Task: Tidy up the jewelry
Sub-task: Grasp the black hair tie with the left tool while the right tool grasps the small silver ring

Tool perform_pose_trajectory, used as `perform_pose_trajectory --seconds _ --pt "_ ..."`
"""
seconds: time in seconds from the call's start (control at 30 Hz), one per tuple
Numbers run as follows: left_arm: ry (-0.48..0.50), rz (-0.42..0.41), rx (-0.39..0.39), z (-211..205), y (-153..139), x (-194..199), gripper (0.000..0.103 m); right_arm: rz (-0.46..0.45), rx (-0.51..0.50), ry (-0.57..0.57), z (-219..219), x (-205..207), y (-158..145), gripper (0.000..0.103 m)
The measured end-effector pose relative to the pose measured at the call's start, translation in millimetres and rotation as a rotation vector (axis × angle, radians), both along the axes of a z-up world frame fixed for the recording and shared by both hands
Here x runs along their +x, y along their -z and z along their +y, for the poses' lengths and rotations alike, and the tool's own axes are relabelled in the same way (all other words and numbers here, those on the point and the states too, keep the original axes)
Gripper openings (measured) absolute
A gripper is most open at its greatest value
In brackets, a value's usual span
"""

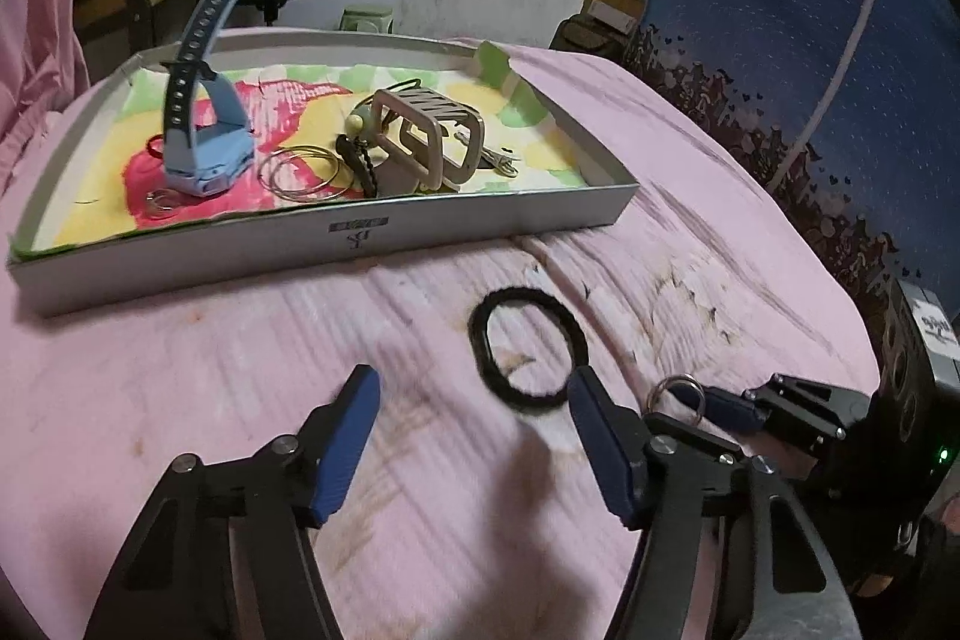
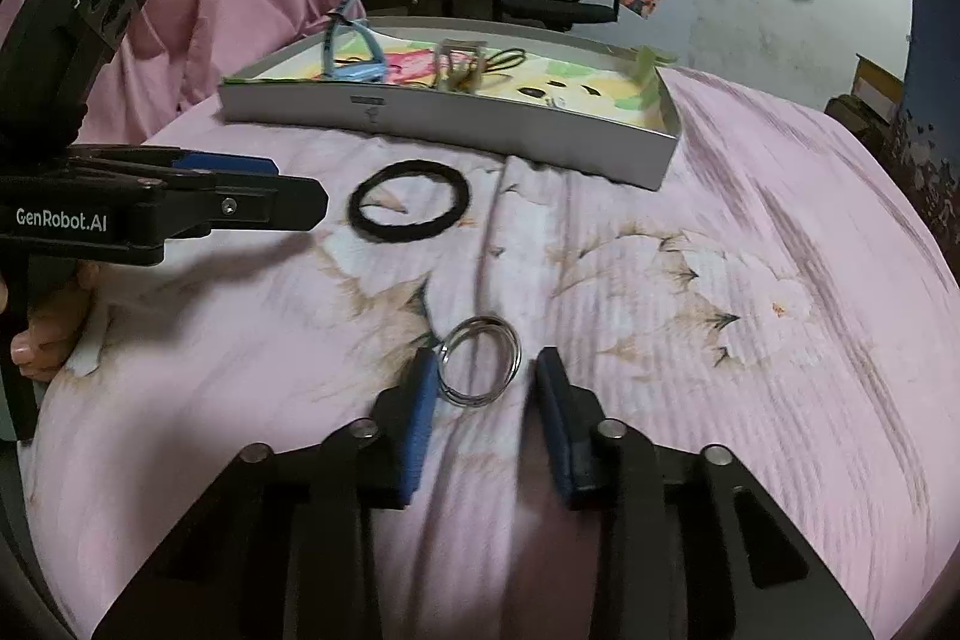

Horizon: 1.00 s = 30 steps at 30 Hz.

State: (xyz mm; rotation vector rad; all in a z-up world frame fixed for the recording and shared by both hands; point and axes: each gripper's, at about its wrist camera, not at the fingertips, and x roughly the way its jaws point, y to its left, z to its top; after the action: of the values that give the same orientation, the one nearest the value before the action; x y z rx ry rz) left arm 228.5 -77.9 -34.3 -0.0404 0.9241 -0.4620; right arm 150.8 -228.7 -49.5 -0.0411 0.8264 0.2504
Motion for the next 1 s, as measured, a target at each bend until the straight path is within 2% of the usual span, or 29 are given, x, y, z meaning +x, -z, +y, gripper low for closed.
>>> perform_pose_trajectory --seconds 0.13,0.33,0.4,0.47,0.73,1.0 --pt "0.000 0.027 0.003 -5 5 10 0.052 0.018 0.014 0.012 -3 10 2 0.018" --pt "0.001 0.054 0.007 -9 10 20 0.031 0.038 0.052 0.029 -9 32 4 0.011" --pt "0.002 0.064 0.000 -9 12 23 0.018 0.042 0.069 0.033 -12 39 5 0.009" --pt "0.006 0.079 -0.013 -8 14 25 0.009 0.043 0.081 0.038 -13 42 5 0.007" --pt "-0.006 0.059 -0.082 2 11 21 0.006 0.028 0.128 0.043 -17 47 4 0.003" --pt "-0.057 -0.079 -0.083 9 -14 4 0.005 -0.041 0.163 0.041 -21 35 -4 0.003"
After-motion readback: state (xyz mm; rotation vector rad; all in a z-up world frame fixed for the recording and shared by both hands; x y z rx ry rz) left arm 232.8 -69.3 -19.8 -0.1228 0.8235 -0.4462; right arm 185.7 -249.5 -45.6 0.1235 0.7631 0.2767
